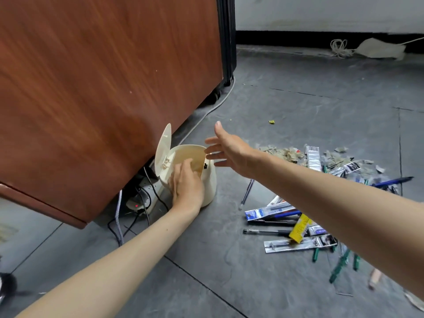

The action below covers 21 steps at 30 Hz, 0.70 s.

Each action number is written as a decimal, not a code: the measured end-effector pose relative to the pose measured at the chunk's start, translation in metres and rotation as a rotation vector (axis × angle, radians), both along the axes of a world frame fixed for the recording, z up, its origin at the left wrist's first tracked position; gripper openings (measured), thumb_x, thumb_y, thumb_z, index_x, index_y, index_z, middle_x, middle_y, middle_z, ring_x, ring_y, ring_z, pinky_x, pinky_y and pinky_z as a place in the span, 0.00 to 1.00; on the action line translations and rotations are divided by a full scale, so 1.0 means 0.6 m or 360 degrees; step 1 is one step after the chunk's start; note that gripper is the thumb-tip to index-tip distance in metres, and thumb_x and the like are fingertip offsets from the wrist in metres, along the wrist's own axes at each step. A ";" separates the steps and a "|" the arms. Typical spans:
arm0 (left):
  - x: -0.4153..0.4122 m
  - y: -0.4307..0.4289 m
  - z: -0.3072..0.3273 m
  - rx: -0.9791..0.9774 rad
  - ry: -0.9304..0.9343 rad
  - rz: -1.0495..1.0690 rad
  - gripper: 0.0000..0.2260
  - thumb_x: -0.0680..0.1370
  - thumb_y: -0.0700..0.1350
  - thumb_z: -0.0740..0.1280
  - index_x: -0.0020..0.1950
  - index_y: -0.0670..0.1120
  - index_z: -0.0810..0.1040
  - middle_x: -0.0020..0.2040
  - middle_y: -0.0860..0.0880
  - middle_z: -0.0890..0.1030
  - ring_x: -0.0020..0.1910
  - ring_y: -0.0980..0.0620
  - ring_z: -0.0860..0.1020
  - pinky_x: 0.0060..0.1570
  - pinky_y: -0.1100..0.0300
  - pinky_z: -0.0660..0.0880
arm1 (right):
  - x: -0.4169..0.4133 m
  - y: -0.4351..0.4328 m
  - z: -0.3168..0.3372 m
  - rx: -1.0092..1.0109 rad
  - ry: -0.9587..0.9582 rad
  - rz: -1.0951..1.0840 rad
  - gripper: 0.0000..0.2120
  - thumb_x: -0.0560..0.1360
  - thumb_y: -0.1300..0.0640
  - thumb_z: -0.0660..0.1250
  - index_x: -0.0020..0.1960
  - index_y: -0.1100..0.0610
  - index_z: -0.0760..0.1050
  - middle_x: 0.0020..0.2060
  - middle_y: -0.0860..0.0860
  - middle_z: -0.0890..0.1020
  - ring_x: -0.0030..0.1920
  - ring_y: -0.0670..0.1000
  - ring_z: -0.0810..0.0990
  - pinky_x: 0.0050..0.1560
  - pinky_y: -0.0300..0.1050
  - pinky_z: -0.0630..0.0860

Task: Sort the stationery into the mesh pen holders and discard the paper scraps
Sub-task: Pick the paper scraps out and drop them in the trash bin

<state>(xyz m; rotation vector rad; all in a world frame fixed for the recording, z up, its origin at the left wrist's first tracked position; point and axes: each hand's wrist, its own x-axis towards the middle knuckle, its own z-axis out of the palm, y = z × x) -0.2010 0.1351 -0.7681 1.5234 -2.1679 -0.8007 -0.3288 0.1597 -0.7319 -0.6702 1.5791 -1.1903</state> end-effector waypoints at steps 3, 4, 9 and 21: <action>0.005 0.014 -0.007 -0.0048 -0.0197 -0.0178 0.13 0.81 0.46 0.56 0.64 0.48 0.73 0.61 0.47 0.74 0.63 0.44 0.67 0.67 0.51 0.59 | -0.026 0.027 -0.006 0.0035 0.0078 -0.0115 0.30 0.80 0.39 0.45 0.61 0.60 0.74 0.55 0.60 0.80 0.56 0.56 0.79 0.59 0.51 0.74; 0.006 0.016 -0.008 -0.0078 -0.0221 -0.0203 0.13 0.81 0.45 0.56 0.64 0.48 0.73 0.60 0.47 0.75 0.62 0.44 0.67 0.66 0.53 0.59 | -0.036 0.036 -0.009 0.0061 0.0090 -0.0132 0.30 0.81 0.39 0.45 0.60 0.60 0.75 0.53 0.60 0.80 0.55 0.56 0.80 0.57 0.51 0.74; 0.003 0.035 -0.009 -0.0136 -0.0264 -0.0266 0.14 0.81 0.44 0.57 0.66 0.48 0.71 0.61 0.46 0.74 0.63 0.43 0.66 0.63 0.55 0.59 | -0.075 0.097 -0.028 0.0202 0.0127 -0.0160 0.27 0.81 0.40 0.46 0.58 0.58 0.75 0.49 0.60 0.80 0.48 0.55 0.80 0.50 0.48 0.74; -0.059 0.270 -0.101 -0.0501 -0.0168 -0.1069 0.21 0.72 0.36 0.65 0.64 0.48 0.72 0.65 0.44 0.66 0.61 0.44 0.64 0.67 0.50 0.58 | -0.102 0.347 -0.072 0.0456 0.0605 -0.0214 0.15 0.79 0.54 0.61 0.49 0.66 0.79 0.40 0.59 0.80 0.40 0.53 0.77 0.40 0.45 0.71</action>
